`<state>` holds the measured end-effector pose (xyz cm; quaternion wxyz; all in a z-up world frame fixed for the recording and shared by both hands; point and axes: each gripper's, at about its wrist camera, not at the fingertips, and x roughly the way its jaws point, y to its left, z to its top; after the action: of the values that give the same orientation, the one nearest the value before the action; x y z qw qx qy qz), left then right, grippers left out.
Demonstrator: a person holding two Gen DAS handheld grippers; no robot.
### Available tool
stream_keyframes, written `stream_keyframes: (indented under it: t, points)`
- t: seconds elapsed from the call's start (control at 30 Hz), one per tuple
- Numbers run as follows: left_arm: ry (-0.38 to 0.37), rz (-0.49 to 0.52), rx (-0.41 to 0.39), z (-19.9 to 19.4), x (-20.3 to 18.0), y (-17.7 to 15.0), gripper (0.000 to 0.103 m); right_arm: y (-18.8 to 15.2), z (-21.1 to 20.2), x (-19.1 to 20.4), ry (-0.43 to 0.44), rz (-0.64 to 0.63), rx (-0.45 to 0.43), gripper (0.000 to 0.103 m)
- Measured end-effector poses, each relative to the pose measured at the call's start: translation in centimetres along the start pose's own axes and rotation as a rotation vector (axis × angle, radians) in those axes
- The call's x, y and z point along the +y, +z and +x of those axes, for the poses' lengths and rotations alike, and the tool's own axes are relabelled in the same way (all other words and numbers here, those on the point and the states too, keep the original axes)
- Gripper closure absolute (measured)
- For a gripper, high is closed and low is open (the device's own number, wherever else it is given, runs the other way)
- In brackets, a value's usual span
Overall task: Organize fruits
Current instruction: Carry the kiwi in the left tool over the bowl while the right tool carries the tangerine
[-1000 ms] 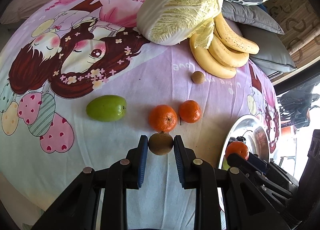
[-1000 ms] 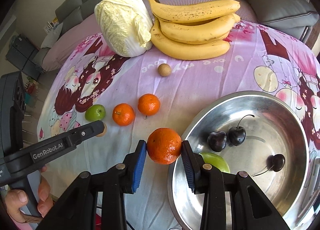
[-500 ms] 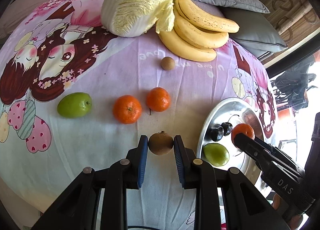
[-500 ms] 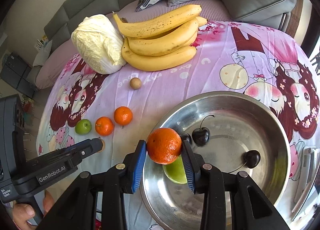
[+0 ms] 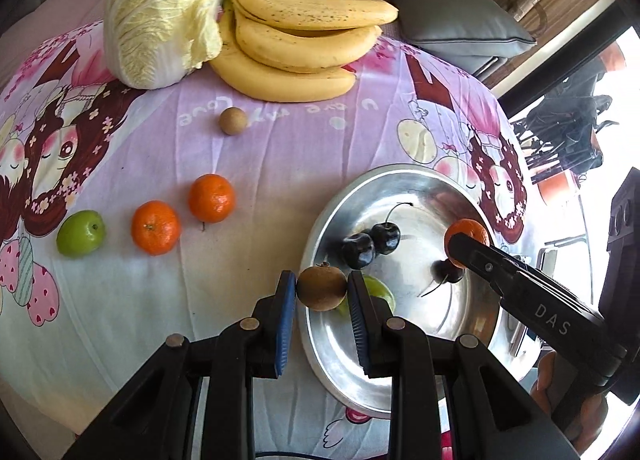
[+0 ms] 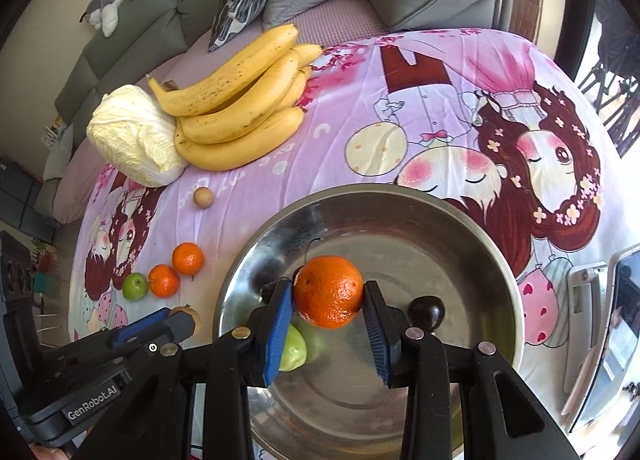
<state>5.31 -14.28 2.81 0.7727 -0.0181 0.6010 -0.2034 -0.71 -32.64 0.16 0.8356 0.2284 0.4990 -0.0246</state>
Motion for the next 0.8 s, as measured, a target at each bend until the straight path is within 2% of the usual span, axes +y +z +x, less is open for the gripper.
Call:
stream_keyframes:
  t: [0.33,0.8]
  points:
    - [-0.013,0.111,0.042,1.8,-5.1,0.3,0.076,0.4,-0.8,-5.1,-0.065,0.111,-0.012,0.065]
    - [0.011,0.153,0.101,4.6,-7.5,0.1,0.075,0.7,1.0,-5.0,-0.089,0.090,0.029,0.064]
